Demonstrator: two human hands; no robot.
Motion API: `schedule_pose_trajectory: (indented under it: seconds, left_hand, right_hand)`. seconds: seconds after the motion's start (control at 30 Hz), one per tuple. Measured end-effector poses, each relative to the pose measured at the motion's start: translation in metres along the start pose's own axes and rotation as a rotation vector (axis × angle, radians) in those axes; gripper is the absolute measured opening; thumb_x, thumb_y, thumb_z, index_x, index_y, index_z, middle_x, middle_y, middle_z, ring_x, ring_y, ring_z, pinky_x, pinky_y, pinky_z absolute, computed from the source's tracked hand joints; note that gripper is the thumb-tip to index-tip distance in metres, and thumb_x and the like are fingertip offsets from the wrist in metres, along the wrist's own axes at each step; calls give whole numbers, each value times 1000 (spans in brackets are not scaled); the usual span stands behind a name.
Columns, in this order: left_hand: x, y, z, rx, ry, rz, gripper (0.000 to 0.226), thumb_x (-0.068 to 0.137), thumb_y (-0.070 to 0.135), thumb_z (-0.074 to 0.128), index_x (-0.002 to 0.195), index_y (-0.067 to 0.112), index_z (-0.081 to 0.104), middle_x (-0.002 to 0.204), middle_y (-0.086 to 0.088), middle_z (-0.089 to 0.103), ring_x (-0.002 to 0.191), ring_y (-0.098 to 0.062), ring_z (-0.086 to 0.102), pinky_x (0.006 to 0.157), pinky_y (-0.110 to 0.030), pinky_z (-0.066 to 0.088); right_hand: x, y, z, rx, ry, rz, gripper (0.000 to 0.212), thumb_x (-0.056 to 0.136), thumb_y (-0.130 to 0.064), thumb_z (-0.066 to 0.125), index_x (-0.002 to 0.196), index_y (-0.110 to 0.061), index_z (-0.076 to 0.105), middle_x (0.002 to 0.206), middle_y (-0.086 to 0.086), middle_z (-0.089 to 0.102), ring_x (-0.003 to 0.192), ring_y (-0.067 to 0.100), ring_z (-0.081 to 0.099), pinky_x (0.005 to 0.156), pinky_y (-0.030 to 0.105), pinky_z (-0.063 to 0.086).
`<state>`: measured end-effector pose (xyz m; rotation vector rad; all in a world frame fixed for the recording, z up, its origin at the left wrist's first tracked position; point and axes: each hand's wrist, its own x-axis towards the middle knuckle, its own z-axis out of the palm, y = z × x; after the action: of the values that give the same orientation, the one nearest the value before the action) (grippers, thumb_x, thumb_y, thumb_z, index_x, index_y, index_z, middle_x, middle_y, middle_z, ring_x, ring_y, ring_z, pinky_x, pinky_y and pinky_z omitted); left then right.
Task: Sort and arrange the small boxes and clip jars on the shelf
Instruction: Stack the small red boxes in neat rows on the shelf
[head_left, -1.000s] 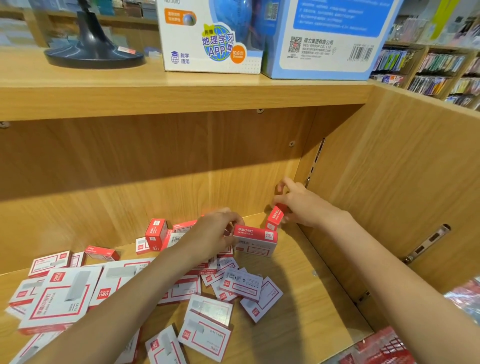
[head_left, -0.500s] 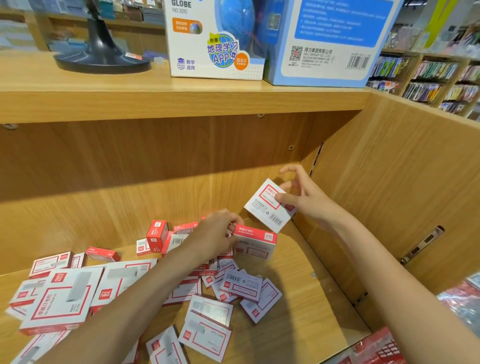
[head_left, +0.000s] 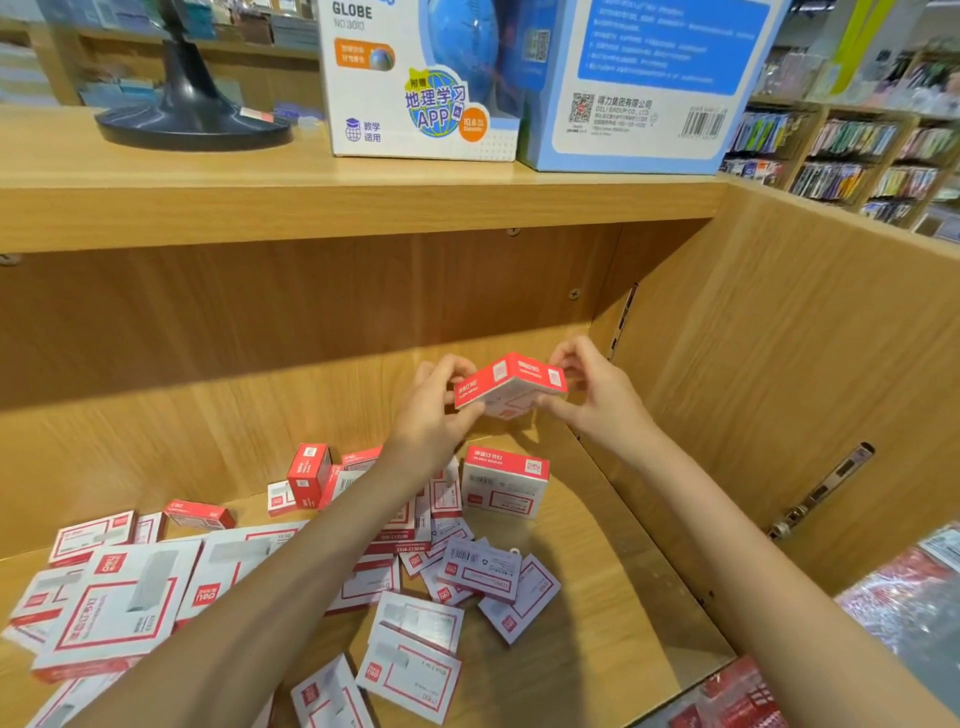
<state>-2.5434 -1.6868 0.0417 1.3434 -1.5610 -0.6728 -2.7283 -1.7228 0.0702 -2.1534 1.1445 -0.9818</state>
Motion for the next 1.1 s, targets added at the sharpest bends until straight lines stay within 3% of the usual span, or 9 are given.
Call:
schedule_pose_trajectory:
  seconds: [0.07,0.2,0.33,0.47,0.67,0.83,0.93,1.03,1.1]
  left_hand:
    - [0,3,-1,118,-32,20,23,85,8,61,97,24,50,101,4,42,88,-3,49,70,-4,43]
    - [-3,2,3,165,-113,10,21,86,8,60,98,23,51,103,2,42,84,-6,52,69,-12,50]
    - [0,2,6,243,-169,-12,21,87,11,60,107,18,56,105,2,42,91,-9,49,78,-20,48]
    - [1,6,5,295,-215,-44,27,90,18,56,117,18,53,108,2,41,86,-2,45,74,-10,39]
    - [-12,-4,-4,484,-471,-109,35,79,27,71,110,21,58,108,7,50,98,-9,50,85,-24,45]
    - [-12,-13,21,496,-258,-62,23,78,22,71,96,11,61,93,0,55,85,-12,47,63,-15,31]
    - [-4,-12,46,431,-76,-108,31,77,18,71,99,9,51,98,-5,50,88,-16,49,69,-17,30]
    - [4,-13,62,334,-10,-188,46,76,17,73,110,5,45,103,-5,48,91,-17,48,75,-22,37]
    - [10,-17,71,292,-12,-199,46,74,16,74,110,4,48,107,-10,58,95,-22,57,82,-30,46]
  right_hand:
    - [-7,6,6,-72,-40,48,37,80,-2,67,104,-17,45,97,-5,56,86,10,56,69,10,44]
    - [-21,17,17,-201,-133,55,31,85,-14,63,114,-16,53,104,-7,57,96,7,52,80,22,47]
    - [-20,21,17,-285,-144,97,28,84,-22,65,109,-20,54,96,-8,55,84,-2,42,67,14,31]
    - [-14,26,16,-372,-196,134,26,84,-11,63,109,-14,55,107,2,61,100,16,53,83,28,45]
    - [-10,37,14,-568,-78,137,28,87,-10,59,115,-9,54,107,3,45,97,24,56,78,25,41]
    - [-16,42,12,-386,-42,213,28,91,-18,56,117,-9,53,108,4,45,102,22,54,89,31,45]
    - [-21,41,0,-254,-182,248,43,91,-34,54,127,-11,49,115,5,47,111,19,49,97,28,39]
    - [-26,44,-2,-507,-285,148,60,83,-32,65,134,-12,41,128,5,41,118,18,41,100,28,35]
    - [-28,45,5,-803,-221,22,61,77,-26,72,128,-8,45,127,9,44,117,24,42,99,35,38]
